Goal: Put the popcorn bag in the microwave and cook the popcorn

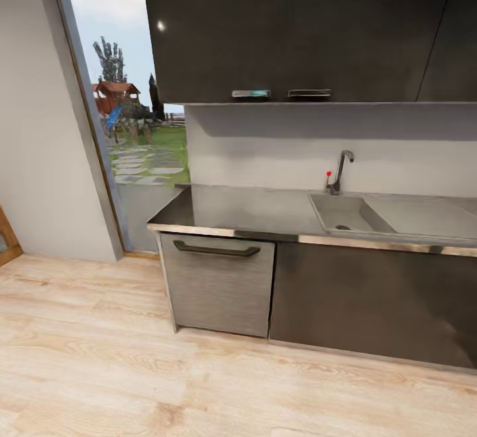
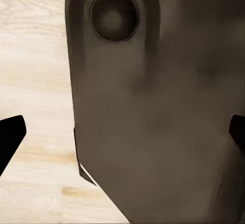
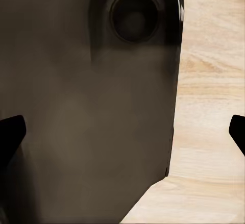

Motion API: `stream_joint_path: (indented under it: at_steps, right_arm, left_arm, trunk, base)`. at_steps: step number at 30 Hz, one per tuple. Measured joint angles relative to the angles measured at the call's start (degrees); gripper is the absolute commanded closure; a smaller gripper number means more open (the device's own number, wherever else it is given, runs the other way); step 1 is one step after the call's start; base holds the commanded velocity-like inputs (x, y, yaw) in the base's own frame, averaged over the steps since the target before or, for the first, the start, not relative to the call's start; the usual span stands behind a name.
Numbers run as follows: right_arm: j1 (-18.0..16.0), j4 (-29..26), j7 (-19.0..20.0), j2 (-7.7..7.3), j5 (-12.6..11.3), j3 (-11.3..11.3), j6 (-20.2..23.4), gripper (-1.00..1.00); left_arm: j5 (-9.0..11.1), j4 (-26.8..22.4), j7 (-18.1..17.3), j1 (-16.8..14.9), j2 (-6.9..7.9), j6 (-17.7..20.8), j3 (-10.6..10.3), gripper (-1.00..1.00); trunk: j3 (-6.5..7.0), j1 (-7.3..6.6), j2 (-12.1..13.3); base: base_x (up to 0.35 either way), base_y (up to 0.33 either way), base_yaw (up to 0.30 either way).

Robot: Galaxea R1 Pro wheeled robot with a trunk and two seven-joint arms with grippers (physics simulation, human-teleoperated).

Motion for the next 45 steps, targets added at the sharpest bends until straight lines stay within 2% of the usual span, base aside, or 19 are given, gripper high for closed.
stream_joint_path:
  at_steps: [5, 17, 23, 45]
  right_arm:
    - [-0.1, 0.2, -0.1, -0.17, -0.2, -0.1, 0.1, -1.0]
    - [-0.1, 0.2, -0.1, -0.17, -0.1, -0.3, -0.9, -1.0]
    - [-0.1, 0.2, -0.1, -0.12, -0.3, -0.4, -2.5, -1.0]
    - [-0.1, 0.2, -0.1, -0.09, -0.5, -0.4, -2.9, -1.0]
  left_arm:
    - [0.1, -0.1, 0.1, -0.1, 0.08, 0.9, 0.1, -1.0]
    - [0.6, -2.6, 0.1, 0.0, -0.17, -0.5, 0.3, -1.0]
    - [0.6, -2.6, 0.1, 0.0, -0.17, -0.6, 0.3, -1.0]
    - [0.6, -2.6, 0.2, 0.0, -0.17, -0.6, 0.3, -1.0]
  trunk:
    - [0.0, 0.0, 0.0]
    - [0.01, 0.0, 0.0]
    - [0.01, 0.0, 0.0]
    - [0.01, 0.0, 0.0]
  base:
    - [0.0, 0.0, 0.0]
    - [0.0, 0.0, -0.029]
    - [0.0, 0.0, -0.248]
    - [0.0, 0.0, -0.289]
